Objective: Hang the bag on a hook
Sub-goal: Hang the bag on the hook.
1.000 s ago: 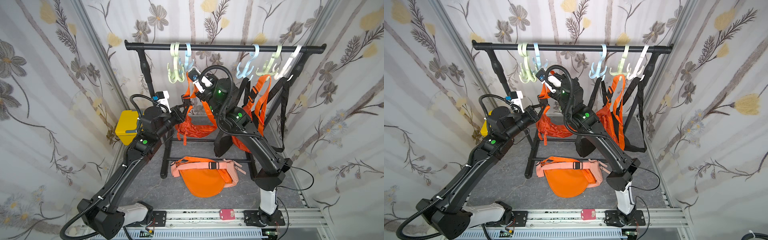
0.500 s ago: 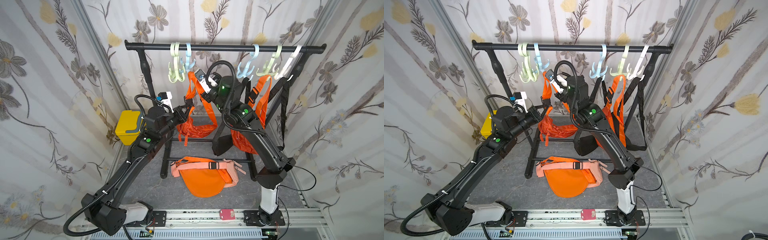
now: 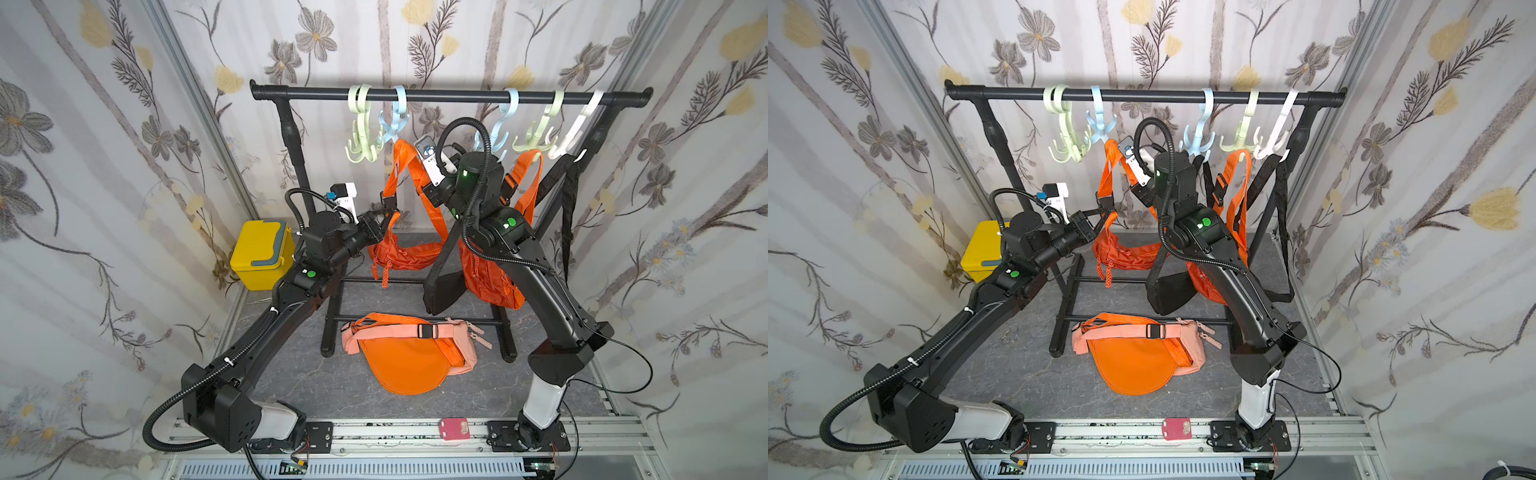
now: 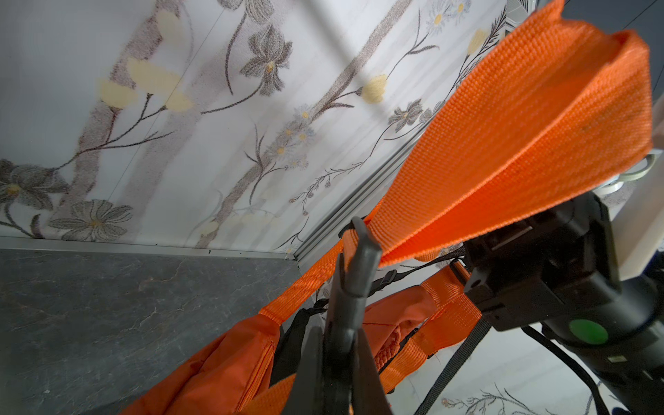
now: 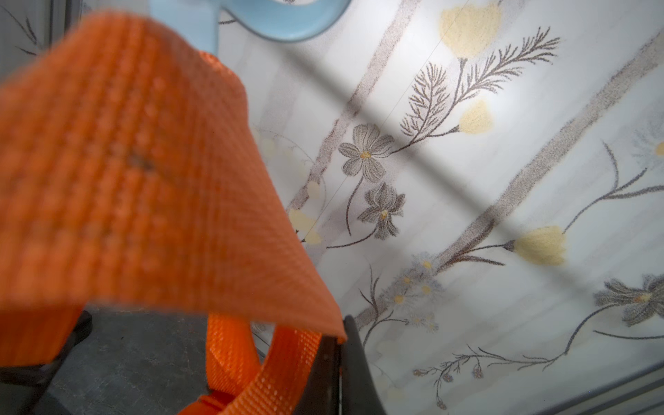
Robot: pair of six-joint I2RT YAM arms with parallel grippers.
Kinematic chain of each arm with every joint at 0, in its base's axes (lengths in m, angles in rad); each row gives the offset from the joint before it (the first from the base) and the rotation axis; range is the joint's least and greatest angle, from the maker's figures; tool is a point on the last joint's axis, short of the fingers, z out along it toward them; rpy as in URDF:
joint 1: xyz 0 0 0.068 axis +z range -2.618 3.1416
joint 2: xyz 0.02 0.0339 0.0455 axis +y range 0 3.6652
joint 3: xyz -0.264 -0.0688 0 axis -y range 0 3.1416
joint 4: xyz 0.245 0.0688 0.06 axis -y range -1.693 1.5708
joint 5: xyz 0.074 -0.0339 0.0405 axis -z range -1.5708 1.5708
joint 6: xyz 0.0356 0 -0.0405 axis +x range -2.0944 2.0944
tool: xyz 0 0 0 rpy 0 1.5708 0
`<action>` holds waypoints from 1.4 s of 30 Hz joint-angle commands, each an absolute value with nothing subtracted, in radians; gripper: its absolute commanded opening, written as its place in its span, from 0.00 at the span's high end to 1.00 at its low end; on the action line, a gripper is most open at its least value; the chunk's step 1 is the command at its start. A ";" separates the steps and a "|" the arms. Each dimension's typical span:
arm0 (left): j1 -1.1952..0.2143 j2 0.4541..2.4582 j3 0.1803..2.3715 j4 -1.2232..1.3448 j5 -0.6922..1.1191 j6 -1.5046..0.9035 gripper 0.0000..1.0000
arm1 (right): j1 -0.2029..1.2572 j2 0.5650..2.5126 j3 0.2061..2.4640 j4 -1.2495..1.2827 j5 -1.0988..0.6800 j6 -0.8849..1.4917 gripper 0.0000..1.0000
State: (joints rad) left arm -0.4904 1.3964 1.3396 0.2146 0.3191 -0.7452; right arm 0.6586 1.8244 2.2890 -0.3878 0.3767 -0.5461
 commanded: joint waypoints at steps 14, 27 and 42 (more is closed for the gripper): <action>-0.619 1.503 1.382 0.256 0.327 -0.790 0.93 | 0.637 1.557 1.959 -0.235 0.523 -0.533 1.00; -0.625 1.372 1.326 0.276 0.298 -0.760 0.17 | 0.623 1.461 1.830 -0.111 0.622 -0.570 1.00; -0.589 1.308 1.496 0.215 0.233 -0.615 0.18 | 0.642 1.425 1.772 -0.082 0.606 -0.566 0.84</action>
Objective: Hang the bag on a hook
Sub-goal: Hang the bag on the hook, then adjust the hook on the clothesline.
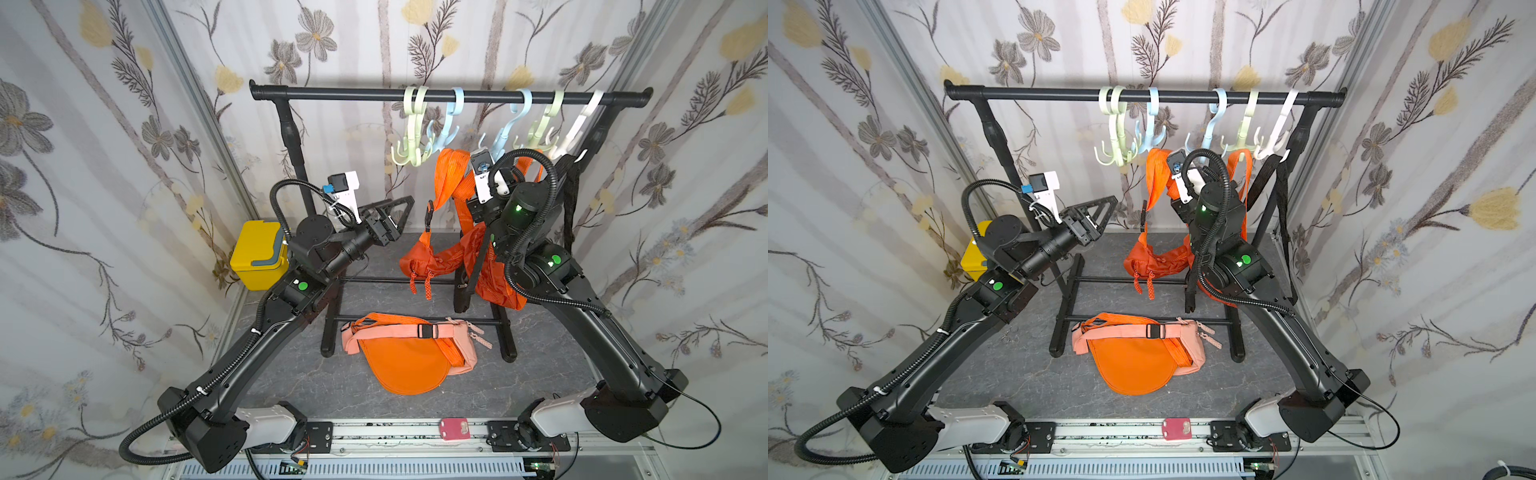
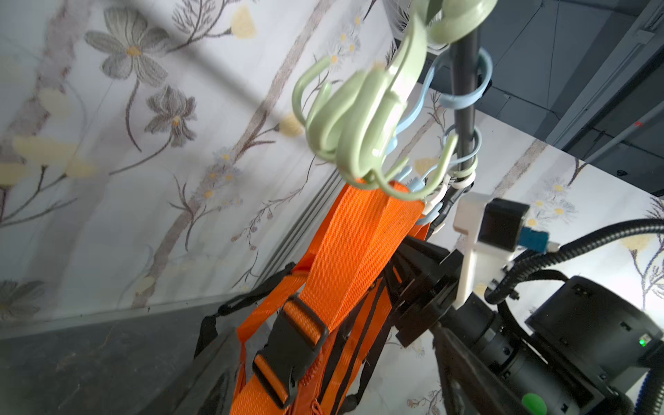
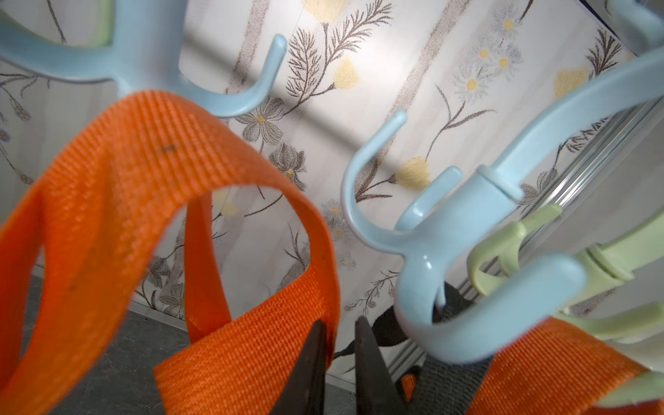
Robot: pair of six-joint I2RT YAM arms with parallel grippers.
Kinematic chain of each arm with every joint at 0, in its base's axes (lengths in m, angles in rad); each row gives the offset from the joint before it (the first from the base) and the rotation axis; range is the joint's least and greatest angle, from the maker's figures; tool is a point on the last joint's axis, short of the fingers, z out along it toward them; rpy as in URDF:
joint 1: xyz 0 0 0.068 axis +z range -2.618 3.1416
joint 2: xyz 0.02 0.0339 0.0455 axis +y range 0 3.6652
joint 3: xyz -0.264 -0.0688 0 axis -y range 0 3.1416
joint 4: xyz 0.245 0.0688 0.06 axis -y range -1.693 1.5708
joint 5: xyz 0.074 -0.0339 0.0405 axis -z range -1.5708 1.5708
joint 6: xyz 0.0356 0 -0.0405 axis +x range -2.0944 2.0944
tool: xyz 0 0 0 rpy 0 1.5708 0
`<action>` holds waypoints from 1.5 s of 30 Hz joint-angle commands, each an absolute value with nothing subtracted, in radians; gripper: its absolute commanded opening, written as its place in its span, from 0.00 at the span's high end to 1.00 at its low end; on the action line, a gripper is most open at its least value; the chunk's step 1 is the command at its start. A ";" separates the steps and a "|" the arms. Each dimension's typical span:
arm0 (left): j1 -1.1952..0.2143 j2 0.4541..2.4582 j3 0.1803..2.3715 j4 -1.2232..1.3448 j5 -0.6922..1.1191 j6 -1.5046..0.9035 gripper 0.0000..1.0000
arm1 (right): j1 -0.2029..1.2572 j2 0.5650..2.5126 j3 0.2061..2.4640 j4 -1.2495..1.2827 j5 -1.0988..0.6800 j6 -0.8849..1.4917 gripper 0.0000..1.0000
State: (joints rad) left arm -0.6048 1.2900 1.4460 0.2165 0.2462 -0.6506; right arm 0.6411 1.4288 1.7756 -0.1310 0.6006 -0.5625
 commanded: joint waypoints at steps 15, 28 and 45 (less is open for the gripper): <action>-0.525 1.664 2.068 0.048 0.343 -0.578 0.15 | 0.641 1.425 1.764 -0.087 0.587 -0.559 0.89; -0.465 2.028 2.588 -0.102 0.481 -0.631 0.38 | 0.643 1.431 1.753 -0.069 0.572 -0.560 0.92; -0.415 1.896 2.434 -0.051 0.526 -0.660 0.86 | 0.637 1.436 1.750 -0.046 0.607 -0.586 0.94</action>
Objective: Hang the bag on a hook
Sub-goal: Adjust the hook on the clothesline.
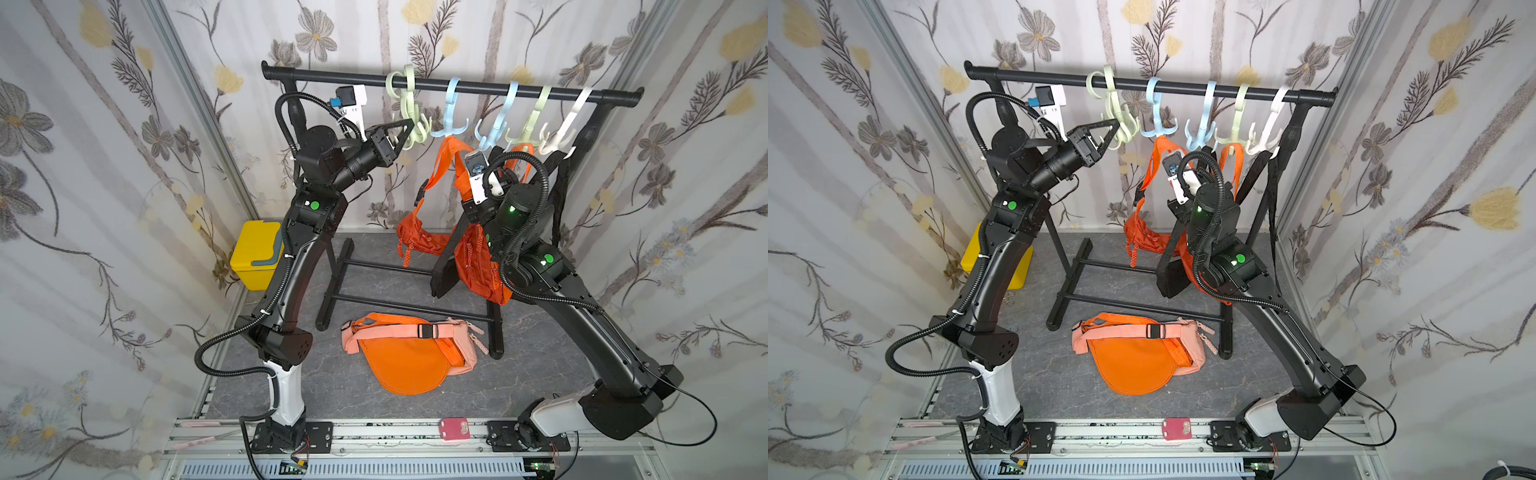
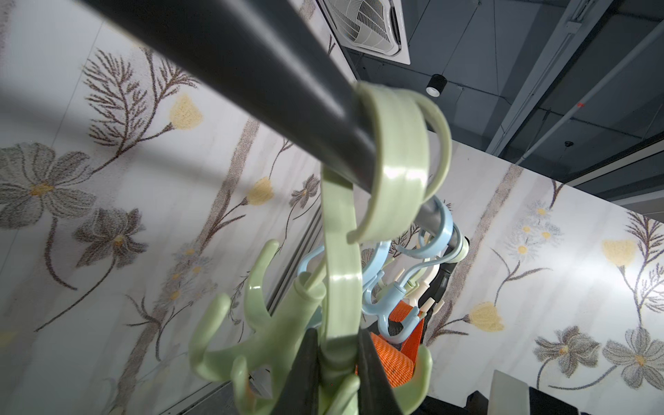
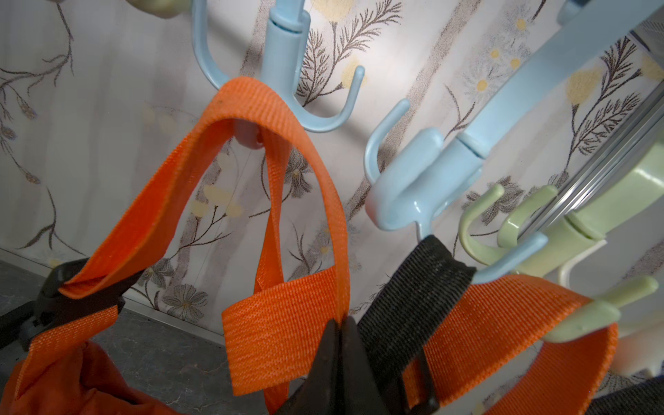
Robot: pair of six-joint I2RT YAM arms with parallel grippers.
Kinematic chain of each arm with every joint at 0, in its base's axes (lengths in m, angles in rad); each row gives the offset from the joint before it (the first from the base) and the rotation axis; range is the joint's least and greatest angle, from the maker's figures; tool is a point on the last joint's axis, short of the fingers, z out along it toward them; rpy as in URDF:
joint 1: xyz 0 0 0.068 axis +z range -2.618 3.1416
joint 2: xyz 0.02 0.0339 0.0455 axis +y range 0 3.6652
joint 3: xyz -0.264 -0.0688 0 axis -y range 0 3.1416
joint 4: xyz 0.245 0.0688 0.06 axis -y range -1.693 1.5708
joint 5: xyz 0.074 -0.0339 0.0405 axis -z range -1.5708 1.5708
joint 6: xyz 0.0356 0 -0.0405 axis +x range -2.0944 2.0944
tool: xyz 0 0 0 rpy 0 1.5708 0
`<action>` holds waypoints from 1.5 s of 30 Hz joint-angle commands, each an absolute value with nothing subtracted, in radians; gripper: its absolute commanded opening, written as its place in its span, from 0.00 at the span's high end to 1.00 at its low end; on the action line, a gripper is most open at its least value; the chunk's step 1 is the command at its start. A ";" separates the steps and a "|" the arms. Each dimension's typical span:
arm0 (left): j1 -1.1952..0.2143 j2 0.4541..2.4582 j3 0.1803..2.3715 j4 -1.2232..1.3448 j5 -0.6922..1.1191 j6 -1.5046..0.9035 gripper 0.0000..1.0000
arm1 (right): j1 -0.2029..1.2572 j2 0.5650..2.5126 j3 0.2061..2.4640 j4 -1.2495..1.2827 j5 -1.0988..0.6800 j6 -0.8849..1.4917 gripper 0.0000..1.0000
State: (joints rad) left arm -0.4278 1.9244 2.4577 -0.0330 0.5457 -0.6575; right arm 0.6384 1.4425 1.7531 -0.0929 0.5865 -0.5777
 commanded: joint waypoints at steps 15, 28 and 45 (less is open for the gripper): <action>-0.368 1.706 2.129 0.005 0.473 -0.618 0.25 | 0.634 1.436 1.743 -0.059 0.603 -0.578 0.92; -0.331 1.643 2.054 0.025 0.433 -0.603 0.37 | 0.663 1.434 1.738 -0.053 0.599 -0.572 0.89; -0.330 1.725 2.171 -0.005 0.417 -0.601 0.89 | 0.670 1.438 1.732 -0.025 0.606 -0.580 0.90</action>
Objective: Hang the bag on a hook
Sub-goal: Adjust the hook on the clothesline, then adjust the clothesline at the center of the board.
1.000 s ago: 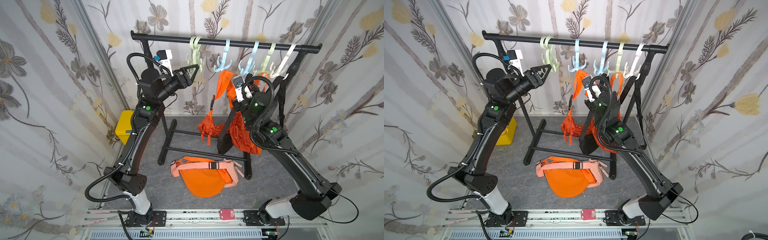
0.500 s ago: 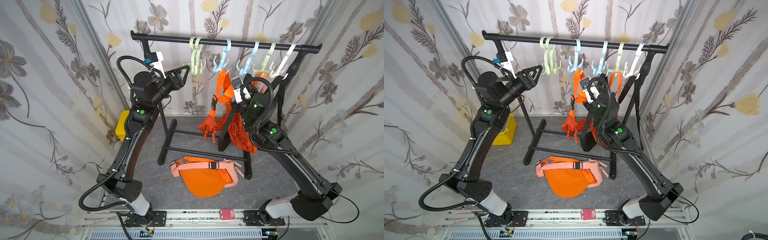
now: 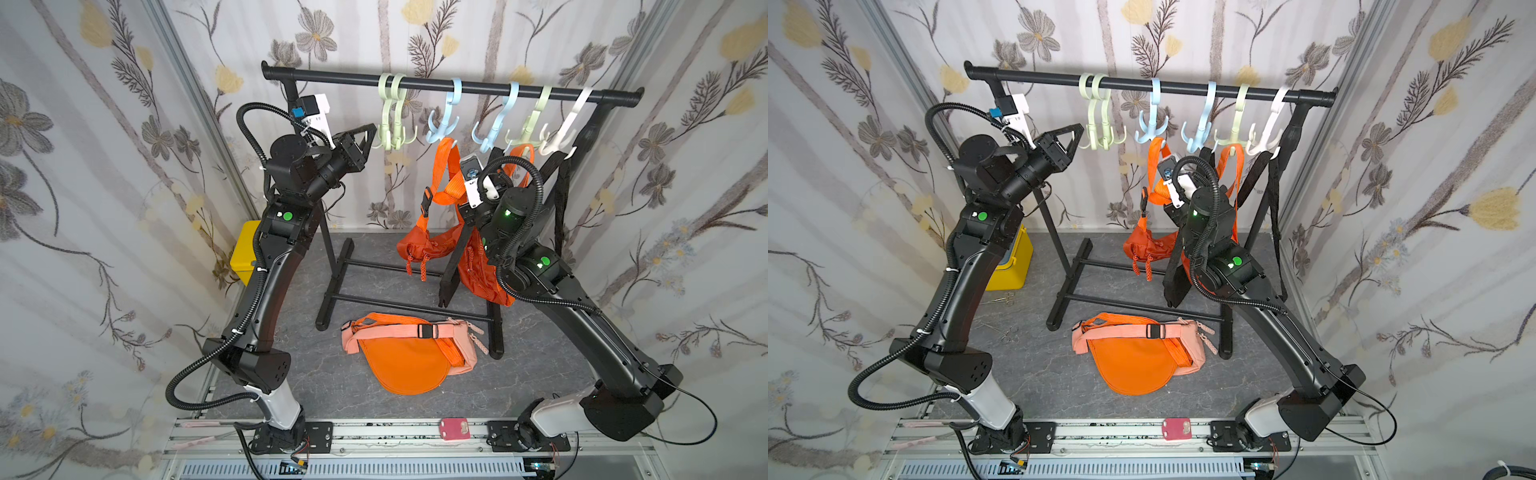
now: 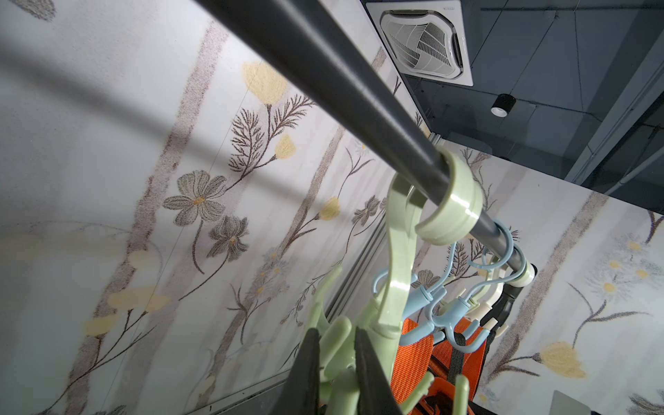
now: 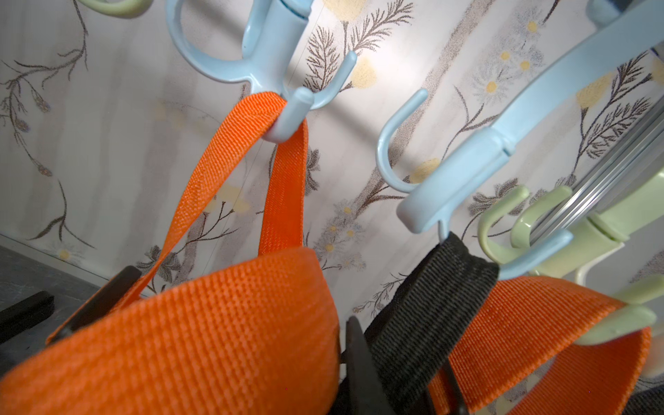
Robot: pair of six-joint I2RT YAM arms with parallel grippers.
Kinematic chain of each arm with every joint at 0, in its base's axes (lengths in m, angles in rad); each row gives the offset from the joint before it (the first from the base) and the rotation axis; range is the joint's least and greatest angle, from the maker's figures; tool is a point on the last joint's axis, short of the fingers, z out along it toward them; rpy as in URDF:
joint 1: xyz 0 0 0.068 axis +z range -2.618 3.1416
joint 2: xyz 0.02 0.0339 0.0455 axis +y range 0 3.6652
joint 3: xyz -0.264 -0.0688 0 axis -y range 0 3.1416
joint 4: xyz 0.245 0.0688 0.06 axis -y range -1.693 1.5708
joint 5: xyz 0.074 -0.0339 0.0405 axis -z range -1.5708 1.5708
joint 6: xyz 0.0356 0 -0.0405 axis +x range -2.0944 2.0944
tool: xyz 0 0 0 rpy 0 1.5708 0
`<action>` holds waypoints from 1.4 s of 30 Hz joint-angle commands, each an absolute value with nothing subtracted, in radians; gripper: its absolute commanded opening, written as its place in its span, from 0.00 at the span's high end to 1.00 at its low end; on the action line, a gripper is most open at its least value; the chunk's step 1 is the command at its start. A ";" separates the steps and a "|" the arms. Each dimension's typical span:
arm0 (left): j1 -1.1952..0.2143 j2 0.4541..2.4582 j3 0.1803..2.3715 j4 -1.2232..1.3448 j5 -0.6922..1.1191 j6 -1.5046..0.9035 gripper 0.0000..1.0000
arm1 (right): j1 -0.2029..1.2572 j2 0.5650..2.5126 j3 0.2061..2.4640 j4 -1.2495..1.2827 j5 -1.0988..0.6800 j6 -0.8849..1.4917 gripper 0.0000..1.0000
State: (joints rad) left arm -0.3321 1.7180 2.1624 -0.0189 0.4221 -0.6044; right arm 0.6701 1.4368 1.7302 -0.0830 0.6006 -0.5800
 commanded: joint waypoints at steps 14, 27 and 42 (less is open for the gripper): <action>-0.325 1.669 2.134 -0.042 0.337 -0.542 1.00 | 0.671 1.427 1.731 -0.033 0.610 -0.577 0.90; -0.307 1.522 1.906 -0.036 0.199 -0.457 0.25 | 0.729 1.343 1.632 -0.076 0.723 -0.514 0.35; -0.203 1.266 1.399 0.131 0.046 -0.442 0.08 | 0.871 0.987 1.008 -0.178 0.772 0.008 0.23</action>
